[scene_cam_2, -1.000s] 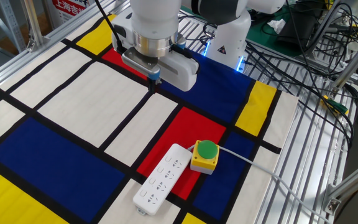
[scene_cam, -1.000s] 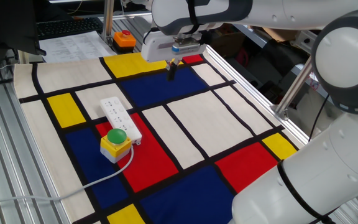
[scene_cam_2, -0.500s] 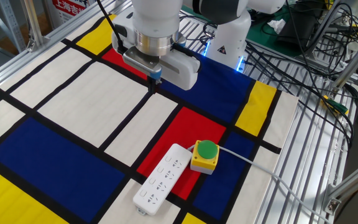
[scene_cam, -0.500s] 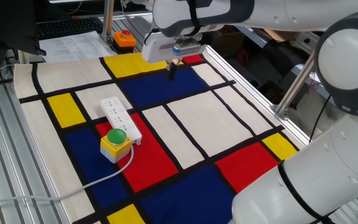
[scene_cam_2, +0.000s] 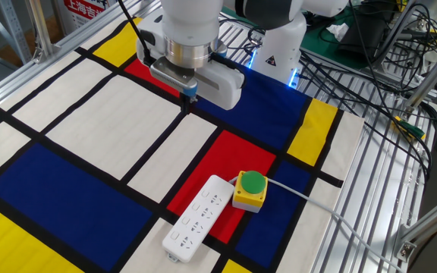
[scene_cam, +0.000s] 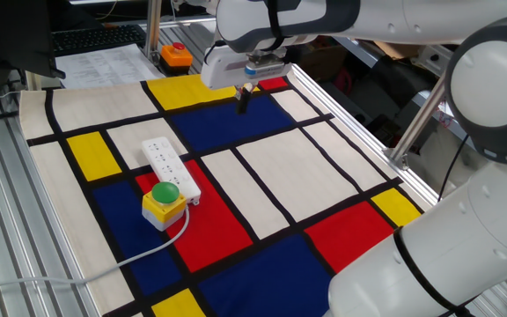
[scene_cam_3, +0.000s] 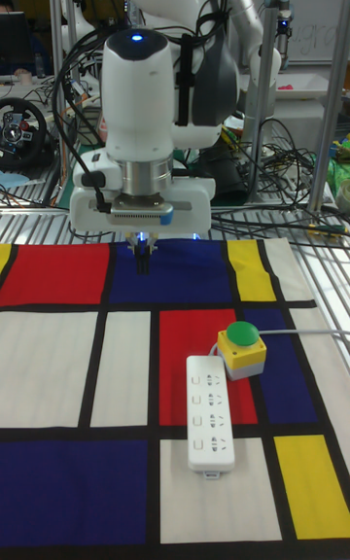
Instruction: Turn off the power strip by pressing the button
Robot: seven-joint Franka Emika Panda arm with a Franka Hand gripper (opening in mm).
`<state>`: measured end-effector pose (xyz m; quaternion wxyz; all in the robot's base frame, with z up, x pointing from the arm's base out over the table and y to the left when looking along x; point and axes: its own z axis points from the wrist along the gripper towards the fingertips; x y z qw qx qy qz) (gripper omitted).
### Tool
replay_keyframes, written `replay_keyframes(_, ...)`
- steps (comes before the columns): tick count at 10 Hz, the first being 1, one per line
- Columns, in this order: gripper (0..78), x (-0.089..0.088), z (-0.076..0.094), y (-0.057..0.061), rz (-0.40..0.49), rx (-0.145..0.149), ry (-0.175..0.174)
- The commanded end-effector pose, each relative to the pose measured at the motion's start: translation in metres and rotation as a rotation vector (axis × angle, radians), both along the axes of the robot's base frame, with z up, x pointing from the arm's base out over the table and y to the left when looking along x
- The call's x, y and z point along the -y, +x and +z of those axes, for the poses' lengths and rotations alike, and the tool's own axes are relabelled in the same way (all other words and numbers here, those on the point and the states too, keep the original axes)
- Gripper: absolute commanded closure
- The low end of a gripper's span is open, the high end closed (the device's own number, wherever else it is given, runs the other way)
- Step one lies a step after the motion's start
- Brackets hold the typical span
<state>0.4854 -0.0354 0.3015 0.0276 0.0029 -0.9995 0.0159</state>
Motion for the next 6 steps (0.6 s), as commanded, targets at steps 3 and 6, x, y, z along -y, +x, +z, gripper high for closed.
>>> replay_keyframes(3,76.4,-0.0003,0.0009,0.0011,0.005,0.006,-0.001)
replay_keyframes(6,76.4,-0.0005,0.0008,0.0012,0.009,0.007,-0.005)
